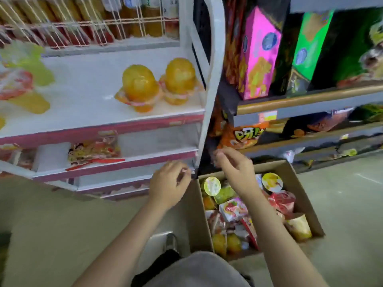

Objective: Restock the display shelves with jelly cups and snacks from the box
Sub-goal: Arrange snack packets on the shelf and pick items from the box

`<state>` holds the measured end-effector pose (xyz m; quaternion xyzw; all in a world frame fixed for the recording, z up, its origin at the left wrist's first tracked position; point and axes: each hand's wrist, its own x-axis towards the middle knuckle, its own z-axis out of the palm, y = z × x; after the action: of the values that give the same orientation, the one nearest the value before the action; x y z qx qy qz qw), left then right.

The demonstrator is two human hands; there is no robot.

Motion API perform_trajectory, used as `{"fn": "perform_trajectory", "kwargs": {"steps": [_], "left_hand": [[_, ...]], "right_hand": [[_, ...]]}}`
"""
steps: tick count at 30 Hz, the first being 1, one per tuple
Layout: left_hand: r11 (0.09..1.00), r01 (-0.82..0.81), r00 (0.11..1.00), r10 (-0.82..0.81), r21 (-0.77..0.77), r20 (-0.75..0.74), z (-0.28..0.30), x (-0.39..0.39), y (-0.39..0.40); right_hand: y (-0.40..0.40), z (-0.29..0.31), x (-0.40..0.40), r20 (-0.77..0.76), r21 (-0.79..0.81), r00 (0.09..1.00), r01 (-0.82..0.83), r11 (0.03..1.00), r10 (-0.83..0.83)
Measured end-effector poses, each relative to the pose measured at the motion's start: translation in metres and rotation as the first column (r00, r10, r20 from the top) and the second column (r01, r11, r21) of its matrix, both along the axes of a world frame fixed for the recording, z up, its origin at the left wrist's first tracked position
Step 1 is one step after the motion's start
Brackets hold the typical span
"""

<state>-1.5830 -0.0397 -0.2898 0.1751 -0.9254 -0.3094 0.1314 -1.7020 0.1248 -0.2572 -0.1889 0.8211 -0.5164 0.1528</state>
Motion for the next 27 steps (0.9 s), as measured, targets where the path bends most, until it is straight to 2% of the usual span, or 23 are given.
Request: {"fn": "perform_trajectory", "kwargs": {"steps": [1, 3, 5, 8, 11, 13, 17, 19, 21, 24, 27], "left_hand": [[0.999, 0.030, 0.985, -0.034, 0.032, 0.167, -0.030, -0.005, 0.022], [0.992, 0.076, 0.889, -0.113, 0.101, 0.443, -0.086, -0.010, 0.066], [0.984, 0.084, 0.805, -0.161, 0.158, 0.571, -0.134, -0.008, 0.113], [0.987, 0.062, 0.734, -0.145, 0.147, 0.664, -0.187, 0.004, 0.174], [0.994, -0.051, 0.670, -0.038, 0.098, 0.741, -0.225, 0.019, 0.211], [0.992, -0.099, 0.694, 0.016, 0.074, 0.720, -0.243, 0.027, 0.224], [0.989, -0.139, 0.709, 0.059, 0.057, 0.702, -0.259, 0.035, 0.232], [0.990, -0.131, 0.710, 0.062, 0.045, 0.702, -0.261, 0.036, 0.232], [0.992, -0.126, 0.708, 0.068, 0.031, 0.703, -0.264, 0.037, 0.232], [0.992, -0.125, 0.702, 0.082, 0.008, 0.707, -0.267, 0.037, 0.234], [0.990, -0.139, 0.702, 0.110, -0.016, 0.703, -0.272, 0.035, 0.238]], "right_hand": [[0.027, -0.028, -0.004, 0.096, 0.105, 0.995, 0.008, 0.994, -0.018], [0.080, -0.090, -0.010, 0.285, 0.325, 0.957, -0.046, 0.945, -0.051], [0.132, -0.153, -0.006, 0.370, 0.486, 0.927, -0.128, 0.865, -0.071], [0.194, -0.227, 0.006, 0.327, 0.597, 0.942, -0.146, 0.789, -0.073], [0.231, -0.271, 0.010, 0.298, 0.637, 0.953, -0.154, 0.755, -0.057], [0.241, -0.281, 0.008, 0.303, 0.648, 0.952, -0.175, 0.741, -0.041], [0.244, -0.295, 0.014, 0.202, 0.685, 0.977, -0.092, 0.723, -0.068], [0.241, -0.298, 0.019, 0.156, 0.688, 0.979, -0.014, 0.725, -0.128], [0.240, -0.300, 0.018, 0.124, 0.679, 0.959, 0.107, 0.726, -0.257], [0.236, -0.301, 0.013, 0.208, 0.677, 0.835, 0.254, 0.691, -0.510], [0.234, -0.302, 0.013, 0.457, 0.628, 0.576, 0.331, 0.704, -0.678]]}}
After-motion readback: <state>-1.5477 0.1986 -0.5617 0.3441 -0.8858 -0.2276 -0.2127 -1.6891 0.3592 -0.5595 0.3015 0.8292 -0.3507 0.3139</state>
